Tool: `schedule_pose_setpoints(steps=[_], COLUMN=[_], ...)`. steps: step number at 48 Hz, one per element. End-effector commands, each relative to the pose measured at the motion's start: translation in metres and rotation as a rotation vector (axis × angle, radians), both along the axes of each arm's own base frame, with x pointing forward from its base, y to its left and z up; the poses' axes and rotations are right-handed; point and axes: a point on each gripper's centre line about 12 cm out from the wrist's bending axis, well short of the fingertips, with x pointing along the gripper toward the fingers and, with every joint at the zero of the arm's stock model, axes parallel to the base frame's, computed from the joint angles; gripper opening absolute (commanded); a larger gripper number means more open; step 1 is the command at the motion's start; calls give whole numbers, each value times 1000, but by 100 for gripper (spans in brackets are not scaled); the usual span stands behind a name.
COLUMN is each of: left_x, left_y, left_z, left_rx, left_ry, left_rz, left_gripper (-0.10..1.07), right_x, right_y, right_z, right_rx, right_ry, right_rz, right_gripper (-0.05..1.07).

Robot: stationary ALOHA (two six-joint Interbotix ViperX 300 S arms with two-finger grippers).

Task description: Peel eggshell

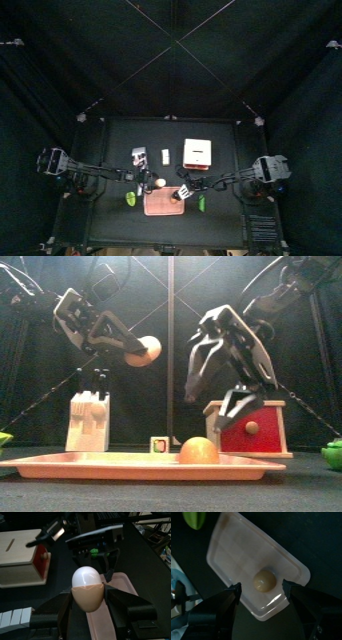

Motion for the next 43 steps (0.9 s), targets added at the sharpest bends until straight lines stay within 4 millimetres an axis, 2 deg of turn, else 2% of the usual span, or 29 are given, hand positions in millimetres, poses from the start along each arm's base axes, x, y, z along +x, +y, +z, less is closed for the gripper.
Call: schedule_pose_setpoints(steps=[1, 5, 13, 18, 34, 43], left_x=[6, 6, 6, 6, 7, 7], left_y=[-1, -1, -1, -1, -1, -1], left_z=[10, 10, 10, 10, 12, 12], left_rx=[-2, 1, 1, 0, -2, 1], left_ry=[-35, -35, -35, -35, -40, -40], left_rz=[-3, -4, -4, -4, -3, -6], left_gripper=[53, 53, 53, 53, 53, 53], right_x=[-2, -6, -8, -7, -2, 2], right_y=[-2, -3, -12, -22, -26, -33], right_z=[43, 60, 75, 77, 87, 85], right_rx=[-5, -18, -36, -43, -63, -68], right_ry=[-122, -183, -275, -319, -479, -503], right_rz=[5, 13, -3, -30, -39, -57], right_gripper=[96, 96, 96, 96, 96, 96])
